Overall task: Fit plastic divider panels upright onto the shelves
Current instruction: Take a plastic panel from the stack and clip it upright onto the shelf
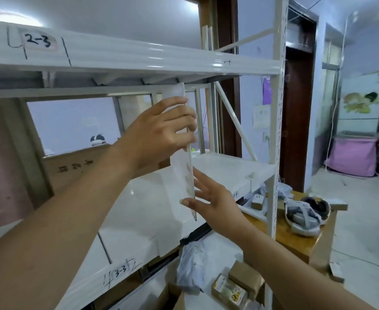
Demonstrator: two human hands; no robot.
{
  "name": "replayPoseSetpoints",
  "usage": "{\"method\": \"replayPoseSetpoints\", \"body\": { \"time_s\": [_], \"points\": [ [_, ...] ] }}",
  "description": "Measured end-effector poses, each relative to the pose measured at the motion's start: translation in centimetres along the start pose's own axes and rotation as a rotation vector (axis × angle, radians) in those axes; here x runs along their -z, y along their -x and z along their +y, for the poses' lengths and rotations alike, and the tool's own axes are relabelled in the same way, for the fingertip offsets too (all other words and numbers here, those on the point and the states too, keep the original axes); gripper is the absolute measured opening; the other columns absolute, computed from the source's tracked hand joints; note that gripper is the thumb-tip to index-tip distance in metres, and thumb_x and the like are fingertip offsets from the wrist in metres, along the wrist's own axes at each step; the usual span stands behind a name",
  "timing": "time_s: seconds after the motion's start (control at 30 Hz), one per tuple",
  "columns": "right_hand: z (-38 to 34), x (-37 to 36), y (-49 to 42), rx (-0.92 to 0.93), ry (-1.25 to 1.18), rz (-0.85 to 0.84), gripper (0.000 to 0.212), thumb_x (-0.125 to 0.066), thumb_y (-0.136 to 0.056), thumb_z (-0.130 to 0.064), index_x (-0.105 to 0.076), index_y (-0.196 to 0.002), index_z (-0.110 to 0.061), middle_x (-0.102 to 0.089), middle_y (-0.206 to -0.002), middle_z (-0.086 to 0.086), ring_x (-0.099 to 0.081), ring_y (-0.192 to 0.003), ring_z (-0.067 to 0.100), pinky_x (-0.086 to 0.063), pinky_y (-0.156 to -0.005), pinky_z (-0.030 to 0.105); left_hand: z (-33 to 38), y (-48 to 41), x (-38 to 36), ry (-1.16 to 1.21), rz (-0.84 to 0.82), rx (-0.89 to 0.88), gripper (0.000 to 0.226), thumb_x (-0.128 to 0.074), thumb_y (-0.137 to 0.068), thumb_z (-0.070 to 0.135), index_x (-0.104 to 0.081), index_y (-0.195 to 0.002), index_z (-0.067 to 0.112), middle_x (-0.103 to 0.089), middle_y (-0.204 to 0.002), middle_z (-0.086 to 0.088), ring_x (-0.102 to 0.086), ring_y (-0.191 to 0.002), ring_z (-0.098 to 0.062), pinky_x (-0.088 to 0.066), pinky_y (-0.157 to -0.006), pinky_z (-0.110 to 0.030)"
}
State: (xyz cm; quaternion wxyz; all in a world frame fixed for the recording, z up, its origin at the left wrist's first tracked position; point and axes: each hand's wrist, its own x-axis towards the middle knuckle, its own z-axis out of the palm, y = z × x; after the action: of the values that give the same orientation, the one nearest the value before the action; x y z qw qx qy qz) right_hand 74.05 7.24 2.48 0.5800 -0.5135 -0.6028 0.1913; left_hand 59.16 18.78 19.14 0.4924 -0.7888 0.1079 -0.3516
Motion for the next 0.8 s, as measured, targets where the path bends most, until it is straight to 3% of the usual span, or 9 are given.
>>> {"method": "replayPoseSetpoints", "body": {
  "time_s": [0.2,0.33,0.53,0.57,0.7,0.8],
  "points": [
    [3.0,4.0,-0.7,-0.035,0.016,0.046,0.071,-0.076,-0.097,-0.027,-0.042,-0.147,-0.064,-0.058,-0.148,-0.027,-0.061,-0.134,0.011,-0.052,-0.110,0.052,1.3,-3.3,-4.4,0.046,0.027,-0.028,0.020,-0.060,-0.109,0.007,-0.078,-0.099,0.011,-0.073,-0.108,-0.012,-0.067,-0.117,-0.031,-0.040,-0.121,-0.046],
    [5.2,6.6,-1.6,-0.025,0.044,0.068,0.070,-0.076,-0.096,-0.031,-0.042,-0.145,-0.067,-0.056,-0.141,-0.040,-0.059,-0.127,-0.007,-0.053,-0.106,0.031,1.7,-5.5,-7.6,0.035,0.074,-0.062,0.019,-0.063,-0.106,0.002,-0.078,-0.097,0.010,-0.075,-0.106,-0.013,-0.069,-0.113,-0.032,-0.044,-0.118,-0.047],
    [7.6,10.0,-4.1,-0.042,0.082,0.092,0.071,-0.077,-0.095,-0.034,-0.041,-0.148,-0.063,-0.055,-0.143,-0.038,-0.058,-0.120,-0.017,-0.051,-0.089,0.008,1.2,-7.7,-12.7,-0.007,0.125,-0.091,0.020,-0.061,-0.109,0.004,-0.076,-0.099,0.013,-0.076,-0.107,-0.011,-0.069,-0.115,-0.031,-0.046,-0.113,-0.050],
    [8.0,10.5,-4.7,-0.043,0.093,0.100,0.071,-0.077,-0.095,-0.035,-0.040,-0.148,-0.063,-0.055,-0.144,-0.037,-0.058,-0.121,-0.015,-0.051,-0.091,0.012,1.1,-8.1,-13.5,-0.015,0.136,-0.100,0.019,-0.061,-0.109,0.005,-0.076,-0.101,0.012,-0.076,-0.107,-0.012,-0.069,-0.115,-0.032,-0.047,-0.113,-0.051],
    [9.9,12.8,-6.9,-0.042,0.114,0.102,0.073,-0.078,-0.093,-0.034,-0.040,-0.152,-0.056,-0.056,-0.150,-0.025,-0.058,-0.136,0.006,-0.053,-0.108,0.048,0.5,-9.1,-16.9,-0.018,0.204,-0.102,0.024,-0.056,-0.112,0.005,-0.076,-0.102,0.013,-0.076,-0.107,-0.012,-0.071,-0.113,-0.033,-0.046,-0.113,-0.049],
    [11.0,14.4,-8.7,-0.040,0.132,0.081,0.074,-0.079,-0.092,-0.037,-0.041,-0.152,-0.056,-0.056,-0.149,-0.027,-0.059,-0.134,0.004,-0.052,-0.108,0.049,0.1,-9.7,-19.2,-0.040,0.212,-0.096,0.024,-0.057,-0.111,0.003,-0.077,-0.101,0.012,-0.077,-0.105,-0.012,-0.072,-0.110,-0.032,-0.047,-0.112,-0.049]
  ]
}}
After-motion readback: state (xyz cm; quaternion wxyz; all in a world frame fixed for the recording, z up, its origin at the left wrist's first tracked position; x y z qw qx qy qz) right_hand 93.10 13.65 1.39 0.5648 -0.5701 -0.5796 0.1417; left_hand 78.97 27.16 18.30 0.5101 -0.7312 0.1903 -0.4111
